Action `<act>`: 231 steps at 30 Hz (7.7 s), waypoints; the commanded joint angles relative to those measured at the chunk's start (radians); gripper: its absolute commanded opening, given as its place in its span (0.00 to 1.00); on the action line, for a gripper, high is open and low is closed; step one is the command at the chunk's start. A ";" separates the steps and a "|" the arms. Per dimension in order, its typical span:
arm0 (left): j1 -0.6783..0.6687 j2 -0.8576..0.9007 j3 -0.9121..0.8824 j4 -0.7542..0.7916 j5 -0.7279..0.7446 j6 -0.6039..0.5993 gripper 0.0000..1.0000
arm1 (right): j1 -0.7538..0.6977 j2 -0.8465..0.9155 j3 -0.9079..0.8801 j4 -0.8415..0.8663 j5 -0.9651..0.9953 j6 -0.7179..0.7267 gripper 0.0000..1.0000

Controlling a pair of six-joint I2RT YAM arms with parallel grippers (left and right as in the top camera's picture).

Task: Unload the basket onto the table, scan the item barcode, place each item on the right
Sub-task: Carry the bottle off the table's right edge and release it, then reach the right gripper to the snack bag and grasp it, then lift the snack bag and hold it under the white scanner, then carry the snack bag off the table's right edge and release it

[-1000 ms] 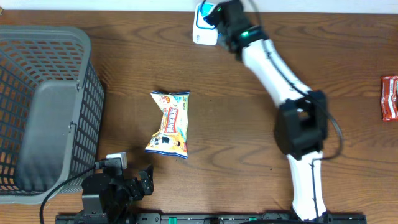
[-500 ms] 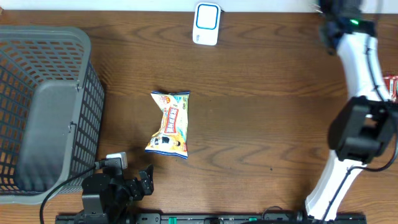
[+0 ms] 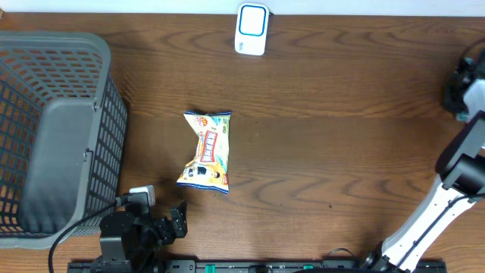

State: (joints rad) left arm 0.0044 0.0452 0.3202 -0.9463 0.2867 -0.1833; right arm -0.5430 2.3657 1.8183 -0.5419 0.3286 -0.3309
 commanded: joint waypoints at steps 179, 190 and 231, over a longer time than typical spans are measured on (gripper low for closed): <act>-0.004 0.000 0.003 -0.011 0.008 0.006 0.98 | 1.003 0.291 0.444 0.613 0.443 -0.407 0.01; -0.004 0.000 0.003 -0.011 0.008 0.006 0.98 | 0.964 0.126 0.444 0.291 0.520 -0.274 0.01; -0.004 0.000 0.003 -0.011 0.008 0.006 0.98 | 0.335 -0.648 0.216 -0.442 -0.225 0.397 0.99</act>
State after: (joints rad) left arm 0.0044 0.0479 0.3202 -0.9463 0.2867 -0.1833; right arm -0.2649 1.8683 2.0102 -0.9691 0.2611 0.1081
